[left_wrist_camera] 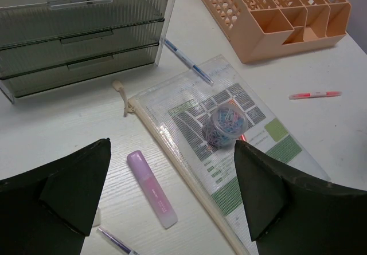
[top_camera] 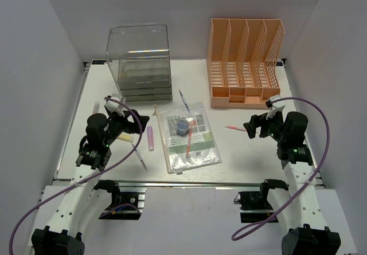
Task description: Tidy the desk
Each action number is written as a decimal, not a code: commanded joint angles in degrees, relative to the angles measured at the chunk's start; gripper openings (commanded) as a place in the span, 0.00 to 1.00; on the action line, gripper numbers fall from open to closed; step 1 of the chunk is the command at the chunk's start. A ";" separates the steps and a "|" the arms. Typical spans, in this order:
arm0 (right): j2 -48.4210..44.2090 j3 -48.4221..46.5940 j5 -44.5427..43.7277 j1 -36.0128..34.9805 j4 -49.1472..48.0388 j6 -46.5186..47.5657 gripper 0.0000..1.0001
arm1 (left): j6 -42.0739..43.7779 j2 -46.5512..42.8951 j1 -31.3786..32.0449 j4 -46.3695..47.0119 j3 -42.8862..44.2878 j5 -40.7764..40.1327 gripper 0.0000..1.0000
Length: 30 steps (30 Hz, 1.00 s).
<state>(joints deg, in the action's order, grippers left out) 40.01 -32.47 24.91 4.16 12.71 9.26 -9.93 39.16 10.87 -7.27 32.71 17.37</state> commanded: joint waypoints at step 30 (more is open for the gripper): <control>2.88 -1.99 9.45 1.02 5.57 10.69 0.63 | -52.44 17.78 -1.65 15.94 2.28 -20.53 0.61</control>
<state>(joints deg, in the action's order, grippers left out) 43.13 -31.83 34.30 5.50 18.13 21.15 -47.94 55.57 9.47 -0.54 36.97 1.98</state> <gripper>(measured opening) 0.636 0.596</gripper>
